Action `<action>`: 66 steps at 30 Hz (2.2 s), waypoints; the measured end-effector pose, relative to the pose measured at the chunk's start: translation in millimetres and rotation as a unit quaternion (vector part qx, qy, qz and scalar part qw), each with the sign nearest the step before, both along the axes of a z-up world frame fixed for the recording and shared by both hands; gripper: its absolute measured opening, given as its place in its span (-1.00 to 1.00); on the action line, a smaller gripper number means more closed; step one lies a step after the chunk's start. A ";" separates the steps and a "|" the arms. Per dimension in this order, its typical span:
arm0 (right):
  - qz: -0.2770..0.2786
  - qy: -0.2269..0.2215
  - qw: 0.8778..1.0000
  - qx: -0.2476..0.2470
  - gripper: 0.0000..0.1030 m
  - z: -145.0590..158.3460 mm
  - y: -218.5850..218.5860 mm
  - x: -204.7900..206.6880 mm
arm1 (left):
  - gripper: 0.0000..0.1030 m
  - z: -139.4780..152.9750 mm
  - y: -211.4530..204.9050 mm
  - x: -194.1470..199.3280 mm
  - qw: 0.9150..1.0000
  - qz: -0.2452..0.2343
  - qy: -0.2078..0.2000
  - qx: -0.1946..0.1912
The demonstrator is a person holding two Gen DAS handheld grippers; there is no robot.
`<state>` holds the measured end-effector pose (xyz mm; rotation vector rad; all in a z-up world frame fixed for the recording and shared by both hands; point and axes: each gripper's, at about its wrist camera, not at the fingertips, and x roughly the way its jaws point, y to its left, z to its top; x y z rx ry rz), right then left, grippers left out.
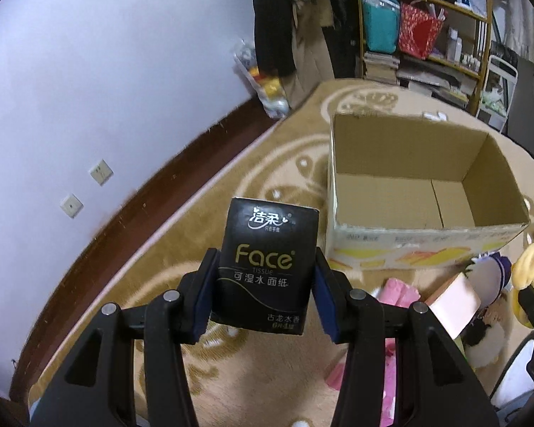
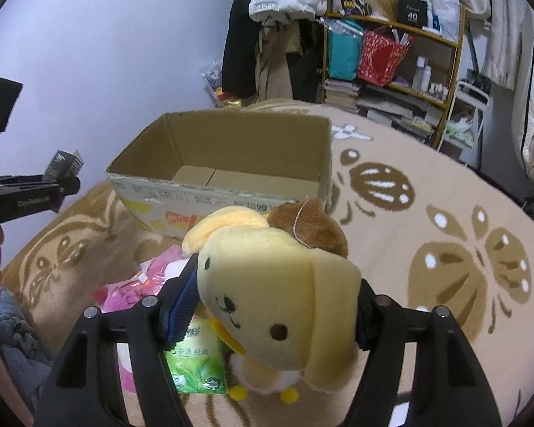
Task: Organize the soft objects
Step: 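Close the left tool on the tissue pack while the right tool grips the yellow plush dog, then carry both items over the box and open both tools to drop them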
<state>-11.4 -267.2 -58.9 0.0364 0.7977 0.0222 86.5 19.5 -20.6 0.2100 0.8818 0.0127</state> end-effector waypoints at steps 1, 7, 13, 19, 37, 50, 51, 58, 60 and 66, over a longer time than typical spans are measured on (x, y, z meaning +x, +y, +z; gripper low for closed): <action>-0.001 -0.003 1.000 -0.001 0.42 1.6 -0.5 -0.2 | -0.07 5.4 -0.6 -1.3 1.000 -0.003 -0.010 0.000; -0.006 -0.027 0.999 -0.017 0.42 9.9 -1.2 0.7 | -0.07 31.2 -5.7 -8.7 0.996 -0.023 -0.083 -0.011; -0.007 -0.061 0.998 -0.024 0.42 18.6 -4.7 3.4 | -0.07 42.4 -6.0 -7.4 0.990 -0.032 -0.131 -0.041; -0.010 -0.074 0.997 -0.027 0.42 22.0 -5.5 10.9 | -0.07 38.0 -21.5 -1.4 0.989 -0.056 -0.133 -0.036; -0.006 -0.130 0.991 -0.021 0.43 45.6 -10.1 43.1 | -0.07 41.0 -72.1 20.6 0.980 -0.116 -0.152 -0.051; 0.012 -0.122 0.992 -0.025 0.46 30.9 -6.4 68.4 | -0.06 15.3 -86.2 45.3 0.986 -0.115 -0.099 -0.069; 0.010 -0.121 0.992 -0.024 0.47 29.9 -7.2 69.2 | -0.06 11.8 -85.8 47.9 0.987 -0.113 -0.087 -0.076; 0.005 -0.093 0.996 -0.009 0.51 16.4 -15.9 77.1 | -0.05 -4.7 -79.6 57.5 0.990 -0.094 -0.054 -0.086; 0.002 -0.094 0.996 -0.011 0.52 14.8 -17.6 77.8 | -0.05 -6.7 -80.0 57.2 0.991 -0.093 -0.054 -0.081; 0.011 -0.089 0.996 -0.021 0.57 14.5 -14.4 79.5 | 0.42 -3.7 -81.1 53.7 0.991 -0.084 -0.080 -0.061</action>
